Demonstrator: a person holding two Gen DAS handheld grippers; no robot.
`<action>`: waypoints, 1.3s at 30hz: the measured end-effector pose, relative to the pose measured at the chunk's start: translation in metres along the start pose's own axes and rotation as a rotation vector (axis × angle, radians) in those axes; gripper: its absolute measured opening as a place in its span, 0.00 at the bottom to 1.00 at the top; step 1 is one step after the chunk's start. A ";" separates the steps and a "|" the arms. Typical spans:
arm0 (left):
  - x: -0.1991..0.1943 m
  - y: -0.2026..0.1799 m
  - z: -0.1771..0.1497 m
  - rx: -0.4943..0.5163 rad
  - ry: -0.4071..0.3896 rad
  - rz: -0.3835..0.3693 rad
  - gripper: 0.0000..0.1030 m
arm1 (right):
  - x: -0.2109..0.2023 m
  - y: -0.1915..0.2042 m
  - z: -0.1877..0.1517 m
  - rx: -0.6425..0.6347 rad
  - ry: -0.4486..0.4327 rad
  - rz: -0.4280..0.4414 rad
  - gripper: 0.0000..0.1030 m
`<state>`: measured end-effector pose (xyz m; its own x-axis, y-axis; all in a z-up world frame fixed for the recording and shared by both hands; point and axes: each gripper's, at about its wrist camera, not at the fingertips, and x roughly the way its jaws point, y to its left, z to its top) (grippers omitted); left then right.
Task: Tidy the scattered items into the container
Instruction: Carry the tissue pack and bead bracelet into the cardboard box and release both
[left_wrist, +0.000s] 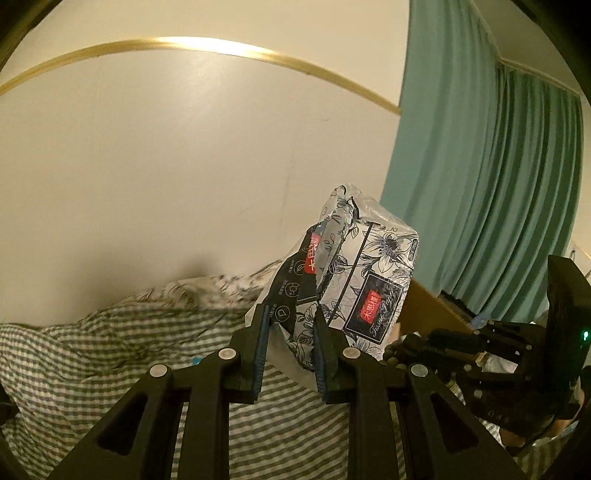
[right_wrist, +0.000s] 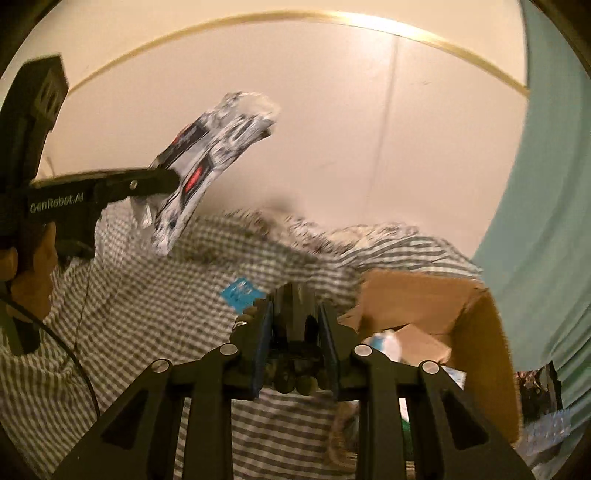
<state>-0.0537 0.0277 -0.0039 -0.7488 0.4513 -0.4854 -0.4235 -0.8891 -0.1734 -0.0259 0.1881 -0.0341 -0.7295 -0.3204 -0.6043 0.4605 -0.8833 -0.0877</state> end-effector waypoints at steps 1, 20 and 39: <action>0.001 -0.003 0.002 0.001 -0.002 -0.005 0.21 | -0.005 -0.006 0.002 0.012 -0.009 -0.007 0.23; 0.136 -0.115 -0.001 0.065 0.131 -0.135 0.21 | -0.020 -0.132 -0.023 0.174 -0.031 -0.170 0.00; 0.193 -0.142 -0.036 0.112 0.261 -0.040 0.67 | 0.035 -0.186 -0.069 0.248 0.109 -0.162 0.00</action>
<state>-0.1197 0.2389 -0.1042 -0.5803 0.4380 -0.6866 -0.5147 -0.8506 -0.1077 -0.1020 0.3648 -0.0931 -0.7184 -0.1423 -0.6809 0.1960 -0.9806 -0.0019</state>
